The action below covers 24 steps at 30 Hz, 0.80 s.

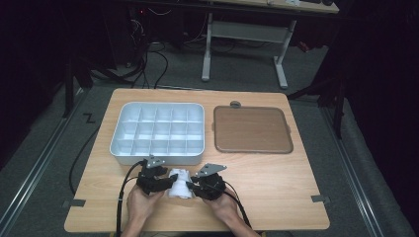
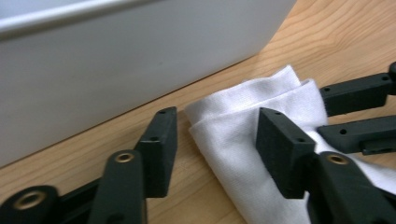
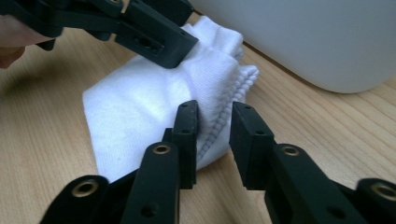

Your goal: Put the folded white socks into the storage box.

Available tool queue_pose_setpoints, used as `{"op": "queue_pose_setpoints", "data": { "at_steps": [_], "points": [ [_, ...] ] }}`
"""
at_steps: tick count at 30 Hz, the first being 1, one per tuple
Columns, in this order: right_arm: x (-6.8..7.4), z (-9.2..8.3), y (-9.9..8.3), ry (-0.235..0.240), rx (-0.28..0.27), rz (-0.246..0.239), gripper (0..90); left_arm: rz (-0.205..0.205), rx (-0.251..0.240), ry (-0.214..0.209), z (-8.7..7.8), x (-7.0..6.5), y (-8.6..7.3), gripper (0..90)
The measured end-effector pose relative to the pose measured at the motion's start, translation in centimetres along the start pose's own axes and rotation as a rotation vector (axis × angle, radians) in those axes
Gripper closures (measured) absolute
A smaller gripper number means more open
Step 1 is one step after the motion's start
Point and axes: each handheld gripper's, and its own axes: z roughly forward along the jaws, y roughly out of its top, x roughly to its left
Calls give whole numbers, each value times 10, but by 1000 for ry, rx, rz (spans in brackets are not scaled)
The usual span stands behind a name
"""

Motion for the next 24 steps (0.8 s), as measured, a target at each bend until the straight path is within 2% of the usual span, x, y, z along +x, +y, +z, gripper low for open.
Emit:
{"op": "queue_pose_setpoints", "data": {
  "at_steps": [5, 11, 17, 21, 24],
  "points": [
    [-5, -9, -1, 10, -36, 39, 680, -16, -15, -14, -8, -5, 2, 396],
    [-11, -22, -7, -11, -49, 42, 672, -38, -6, -11, -9, -10, 2, 344],
    [-28, -40, -20, -63, -53, 74, 665, -64, 0, 0, -6, -10, 0, 327],
    [-44, -56, -32, -116, -55, 97, 658, -55, 15, 26, -1, -8, -4, 335],
    [-57, -68, -42, -154, -51, 126, 649, -75, 19, 38, 2, -6, -6, 343]
  ]
}}
